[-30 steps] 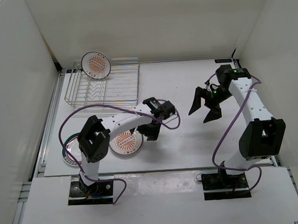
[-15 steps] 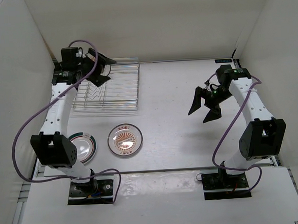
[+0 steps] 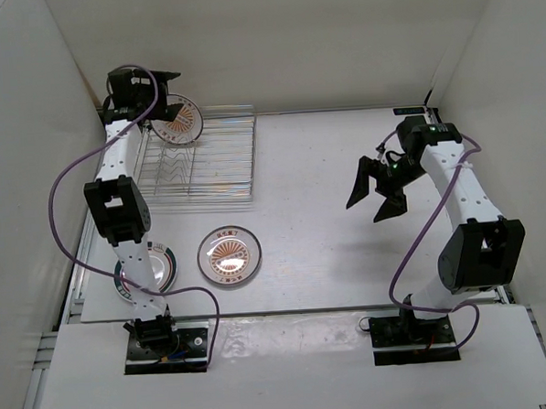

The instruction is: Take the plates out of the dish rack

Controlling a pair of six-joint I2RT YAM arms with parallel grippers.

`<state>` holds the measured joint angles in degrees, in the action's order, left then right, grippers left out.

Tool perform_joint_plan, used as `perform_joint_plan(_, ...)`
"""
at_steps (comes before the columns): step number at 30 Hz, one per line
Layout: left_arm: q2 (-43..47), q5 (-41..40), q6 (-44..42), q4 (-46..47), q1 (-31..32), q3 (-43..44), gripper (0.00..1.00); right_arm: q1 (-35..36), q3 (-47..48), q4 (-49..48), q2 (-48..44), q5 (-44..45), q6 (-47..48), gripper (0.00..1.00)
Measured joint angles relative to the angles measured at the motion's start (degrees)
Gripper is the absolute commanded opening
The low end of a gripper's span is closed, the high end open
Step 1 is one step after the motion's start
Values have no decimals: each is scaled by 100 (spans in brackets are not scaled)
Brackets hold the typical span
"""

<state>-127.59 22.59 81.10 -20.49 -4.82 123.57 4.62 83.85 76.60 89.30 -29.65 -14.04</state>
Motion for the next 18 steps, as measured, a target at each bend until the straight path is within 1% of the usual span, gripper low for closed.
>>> perform_joint_plan(5, -555, -291, 44, -114, -157, 459, 99, 0, 90, 0, -122, 107, 24, 90)
perform_joint_plan(12, -627, -621, 46, -133, -321, 520, 99, 0, 293, 2, -173, 201, 44, 90)
perform_joint_plan(18, -890, -911, 201, 0, -361, 870, 98, 0, 376, 2, -170, 227, 57, 90)
